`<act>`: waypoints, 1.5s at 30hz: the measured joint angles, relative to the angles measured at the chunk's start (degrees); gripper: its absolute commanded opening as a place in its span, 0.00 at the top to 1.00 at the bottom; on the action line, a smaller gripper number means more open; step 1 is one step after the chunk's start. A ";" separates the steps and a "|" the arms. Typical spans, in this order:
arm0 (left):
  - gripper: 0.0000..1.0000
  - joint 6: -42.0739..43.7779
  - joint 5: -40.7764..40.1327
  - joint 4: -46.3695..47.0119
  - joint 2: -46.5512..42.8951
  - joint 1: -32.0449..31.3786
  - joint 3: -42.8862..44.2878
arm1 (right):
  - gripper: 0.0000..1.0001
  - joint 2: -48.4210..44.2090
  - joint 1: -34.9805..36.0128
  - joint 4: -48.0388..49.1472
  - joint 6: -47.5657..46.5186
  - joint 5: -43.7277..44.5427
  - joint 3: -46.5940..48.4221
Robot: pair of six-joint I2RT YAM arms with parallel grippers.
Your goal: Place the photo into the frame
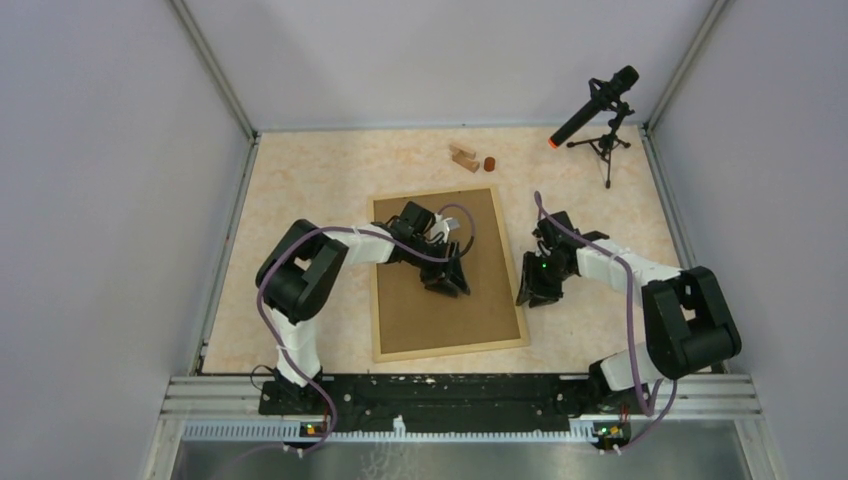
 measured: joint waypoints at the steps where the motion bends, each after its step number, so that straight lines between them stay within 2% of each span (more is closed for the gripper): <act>1: 0.46 -0.20 0.04 0.17 0.24 0.11 -0.42 | 0.66 0.76 0.48 0.39 0.26 0.00 -0.13; 14: 0.45 -4.22 1.90 4.17 0.96 1.51 -2.91 | 0.70 4.28 0.87 2.21 0.79 -2.71 1.14; 34: 0.45 -4.63 2.80 4.55 1.55 1.66 -2.91 | 0.67 4.28 0.39 0.11 -0.48 -1.88 2.36; 45: 0.45 -4.63 2.73 4.52 1.62 1.66 -2.91 | 0.67 10.08 0.37 -4.52 -3.96 -2.67 7.58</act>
